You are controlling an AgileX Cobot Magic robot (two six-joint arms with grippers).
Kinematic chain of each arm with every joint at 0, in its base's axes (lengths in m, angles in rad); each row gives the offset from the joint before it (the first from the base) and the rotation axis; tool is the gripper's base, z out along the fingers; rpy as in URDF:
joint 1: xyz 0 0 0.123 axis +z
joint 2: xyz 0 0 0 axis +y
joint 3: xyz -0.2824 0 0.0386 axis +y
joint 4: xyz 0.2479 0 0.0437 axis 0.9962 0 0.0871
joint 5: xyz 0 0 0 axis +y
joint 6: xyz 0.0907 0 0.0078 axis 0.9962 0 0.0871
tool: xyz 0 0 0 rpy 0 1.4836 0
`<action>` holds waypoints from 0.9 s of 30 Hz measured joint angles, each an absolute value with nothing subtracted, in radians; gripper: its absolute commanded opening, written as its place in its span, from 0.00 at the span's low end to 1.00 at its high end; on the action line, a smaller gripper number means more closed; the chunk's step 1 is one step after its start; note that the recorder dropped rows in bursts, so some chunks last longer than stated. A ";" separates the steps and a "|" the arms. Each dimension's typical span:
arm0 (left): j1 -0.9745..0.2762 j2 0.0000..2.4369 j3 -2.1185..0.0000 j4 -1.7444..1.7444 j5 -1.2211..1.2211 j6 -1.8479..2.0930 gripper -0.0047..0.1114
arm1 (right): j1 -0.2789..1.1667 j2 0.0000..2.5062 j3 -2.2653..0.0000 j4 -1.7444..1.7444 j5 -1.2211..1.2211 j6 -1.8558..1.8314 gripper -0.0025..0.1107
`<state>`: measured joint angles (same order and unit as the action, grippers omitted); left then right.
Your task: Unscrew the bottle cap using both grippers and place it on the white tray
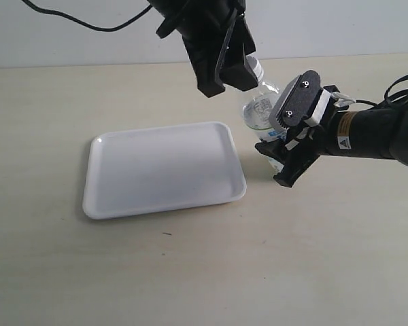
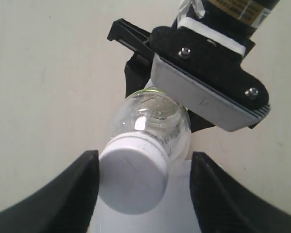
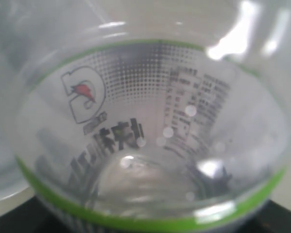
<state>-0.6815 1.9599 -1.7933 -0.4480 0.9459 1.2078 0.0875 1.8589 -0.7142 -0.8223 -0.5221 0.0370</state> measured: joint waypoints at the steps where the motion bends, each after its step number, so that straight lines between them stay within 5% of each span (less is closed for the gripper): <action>1: -0.679 1.968 -1.793 -0.459 0.940 1.211 0.52 | 0.088 1.859 -0.716 -0.819 -0.520 0.037 0.02; 27: -0.650 2.007 -1.793 -0.546 0.899 1.116 0.52 | 0.088 1.859 -0.716 -0.810 -0.516 0.036 0.02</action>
